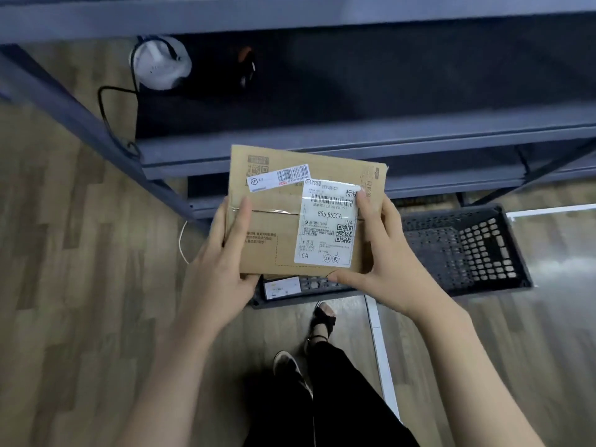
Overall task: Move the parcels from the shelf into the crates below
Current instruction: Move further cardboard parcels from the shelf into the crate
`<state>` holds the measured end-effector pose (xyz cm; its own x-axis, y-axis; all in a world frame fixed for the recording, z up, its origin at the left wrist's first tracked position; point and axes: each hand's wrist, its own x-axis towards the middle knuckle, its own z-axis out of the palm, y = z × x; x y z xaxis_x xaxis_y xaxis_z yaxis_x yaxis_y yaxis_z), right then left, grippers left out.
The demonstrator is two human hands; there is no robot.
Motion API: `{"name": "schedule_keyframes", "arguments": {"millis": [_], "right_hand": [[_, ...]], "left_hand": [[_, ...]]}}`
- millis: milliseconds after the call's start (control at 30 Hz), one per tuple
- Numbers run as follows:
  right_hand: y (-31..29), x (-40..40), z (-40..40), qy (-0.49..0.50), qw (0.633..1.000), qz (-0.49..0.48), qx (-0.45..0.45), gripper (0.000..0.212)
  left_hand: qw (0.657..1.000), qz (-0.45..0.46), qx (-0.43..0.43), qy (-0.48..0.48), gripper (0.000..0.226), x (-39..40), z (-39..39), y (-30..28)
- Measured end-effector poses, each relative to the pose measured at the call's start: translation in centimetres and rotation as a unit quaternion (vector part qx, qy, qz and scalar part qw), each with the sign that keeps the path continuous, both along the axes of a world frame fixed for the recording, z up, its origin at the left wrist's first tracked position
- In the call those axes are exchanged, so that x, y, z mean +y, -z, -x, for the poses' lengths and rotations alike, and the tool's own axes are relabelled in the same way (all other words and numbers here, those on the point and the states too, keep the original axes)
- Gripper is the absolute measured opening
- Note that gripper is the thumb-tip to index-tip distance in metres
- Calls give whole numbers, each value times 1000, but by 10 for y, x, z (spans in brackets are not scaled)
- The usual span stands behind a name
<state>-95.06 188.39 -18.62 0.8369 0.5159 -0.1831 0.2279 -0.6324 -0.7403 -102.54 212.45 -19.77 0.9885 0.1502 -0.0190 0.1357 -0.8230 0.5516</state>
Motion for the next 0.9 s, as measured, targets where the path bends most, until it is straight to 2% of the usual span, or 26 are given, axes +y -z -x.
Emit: {"name": "schedule_keyframes", "arguments": {"millis": [133, 233, 433, 700, 900], "right_hand": [[44, -7, 11, 20, 997, 28, 67, 121], [87, -17, 7, 33, 992, 66, 107, 124], [182, -37, -16, 17, 978, 117, 175, 130], [342, -54, -53, 1, 963, 166, 215, 129], [456, -70, -69, 47, 962, 162, 213, 127]], "left_hand": [[998, 20, 50, 33, 121, -5, 2, 42], [991, 29, 118, 51, 118, -14, -7, 79], [967, 74, 237, 56, 115, -32, -25, 179], [958, 78, 269, 66, 113, -54, -47, 353], [963, 86, 239, 91, 109, -73, -87, 476]]}}
